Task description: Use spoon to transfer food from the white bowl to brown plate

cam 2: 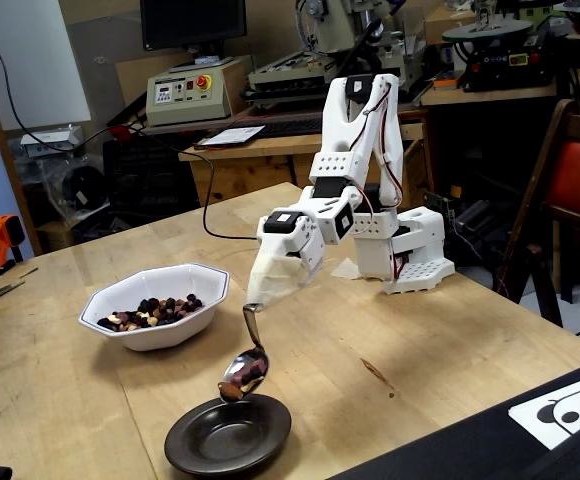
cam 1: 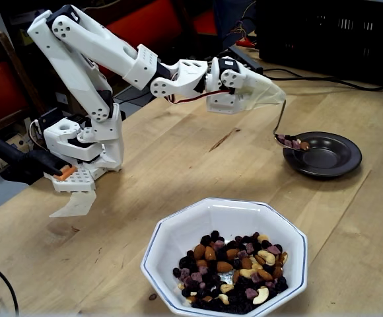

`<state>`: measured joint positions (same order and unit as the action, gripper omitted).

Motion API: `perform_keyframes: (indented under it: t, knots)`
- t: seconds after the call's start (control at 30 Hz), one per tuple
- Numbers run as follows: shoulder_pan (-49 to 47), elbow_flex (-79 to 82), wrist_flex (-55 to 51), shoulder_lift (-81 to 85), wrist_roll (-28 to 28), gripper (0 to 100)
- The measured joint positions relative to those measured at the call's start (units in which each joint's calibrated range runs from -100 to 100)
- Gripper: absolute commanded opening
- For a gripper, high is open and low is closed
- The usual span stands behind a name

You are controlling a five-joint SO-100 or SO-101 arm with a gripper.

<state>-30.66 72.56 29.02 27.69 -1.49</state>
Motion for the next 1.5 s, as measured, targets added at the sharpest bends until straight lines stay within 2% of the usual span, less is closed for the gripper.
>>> perform_keyframes:
  t: [0.3,0.77,1.1,1.5]
  knots:
    - [0.0,-7.32,0.0,-4.21,0.0,3]
    - [0.0,-7.58,0.0,-4.29,-0.1,3]
    - [0.0,-7.58,0.0,-4.29,-4.49,3]
    - [0.0,-7.58,0.0,-4.89,-4.98,3]
